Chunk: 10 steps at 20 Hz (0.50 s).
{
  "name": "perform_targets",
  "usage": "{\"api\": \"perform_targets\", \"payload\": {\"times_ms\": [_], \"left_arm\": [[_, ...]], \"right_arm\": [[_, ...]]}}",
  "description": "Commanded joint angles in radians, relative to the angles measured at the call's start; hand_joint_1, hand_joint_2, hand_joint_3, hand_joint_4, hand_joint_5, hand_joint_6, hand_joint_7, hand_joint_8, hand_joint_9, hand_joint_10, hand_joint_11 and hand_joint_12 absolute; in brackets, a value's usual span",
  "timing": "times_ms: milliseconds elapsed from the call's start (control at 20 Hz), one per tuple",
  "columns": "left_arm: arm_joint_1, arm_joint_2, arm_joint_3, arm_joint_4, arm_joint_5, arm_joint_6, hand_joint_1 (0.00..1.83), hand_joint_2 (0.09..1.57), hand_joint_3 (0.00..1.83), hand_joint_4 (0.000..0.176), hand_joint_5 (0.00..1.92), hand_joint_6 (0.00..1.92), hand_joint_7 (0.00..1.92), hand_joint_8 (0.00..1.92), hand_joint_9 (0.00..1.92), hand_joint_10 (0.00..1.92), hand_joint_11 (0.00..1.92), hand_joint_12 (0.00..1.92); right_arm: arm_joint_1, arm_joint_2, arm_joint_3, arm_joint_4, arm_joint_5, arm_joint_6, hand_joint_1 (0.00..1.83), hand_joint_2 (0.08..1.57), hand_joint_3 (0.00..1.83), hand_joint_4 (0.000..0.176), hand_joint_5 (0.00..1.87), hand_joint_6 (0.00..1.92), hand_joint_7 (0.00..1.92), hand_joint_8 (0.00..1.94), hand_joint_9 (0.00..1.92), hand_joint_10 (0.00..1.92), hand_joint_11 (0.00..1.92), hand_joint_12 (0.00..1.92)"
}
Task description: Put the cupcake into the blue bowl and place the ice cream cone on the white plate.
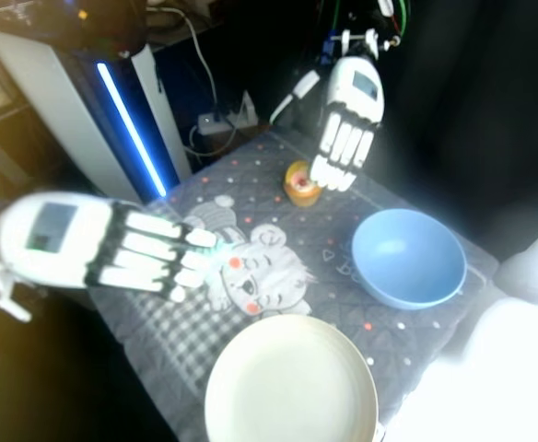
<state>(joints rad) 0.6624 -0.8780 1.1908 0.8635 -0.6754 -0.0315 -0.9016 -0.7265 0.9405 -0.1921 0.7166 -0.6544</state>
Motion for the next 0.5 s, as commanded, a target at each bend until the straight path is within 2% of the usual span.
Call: {"api": "perform_targets", "payload": {"times_ms": [0,250,350,450], "left_arm": [[-0.013,-0.008,0.003,-0.036,-0.056,-0.015,0.82,0.76,0.0,0.0,0.34,0.01,0.49,0.0,0.52,0.0,0.18,0.78],[-0.028,-0.037,0.025,0.063,-0.013,-0.082,0.81,0.73,0.0,0.0,0.38,0.0,0.51,0.0,0.53,0.0,0.21,0.65],[-0.036,-0.045,0.03,0.107,-0.001,-0.113,0.79,0.74,0.0,0.0,0.38,0.0,0.52,0.01,0.54,0.01,0.23,0.66],[-0.037,-0.047,0.03,0.125,0.007,-0.122,0.78,0.74,0.0,0.0,0.38,0.0,0.53,0.01,0.54,0.01,0.23,0.67]], "right_arm": [[0.014,-0.004,0.005,0.021,0.091,0.004,0.69,0.63,0.0,0.0,0.28,0.0,0.45,0.0,0.45,0.0,0.24,0.91],[0.017,-0.042,0.026,-0.002,0.042,0.02,0.68,0.66,0.0,0.0,0.29,0.01,0.46,0.01,0.49,0.02,0.26,1.04],[0.017,-0.058,0.039,-0.032,0.024,0.053,0.63,0.69,0.0,0.0,0.29,0.0,0.48,0.0,0.5,0.0,0.34,0.89],[0.018,-0.078,0.056,-0.066,0.007,0.096,0.66,0.69,0.0,0.0,0.29,0.0,0.48,0.0,0.49,0.0,0.32,0.87]]}}
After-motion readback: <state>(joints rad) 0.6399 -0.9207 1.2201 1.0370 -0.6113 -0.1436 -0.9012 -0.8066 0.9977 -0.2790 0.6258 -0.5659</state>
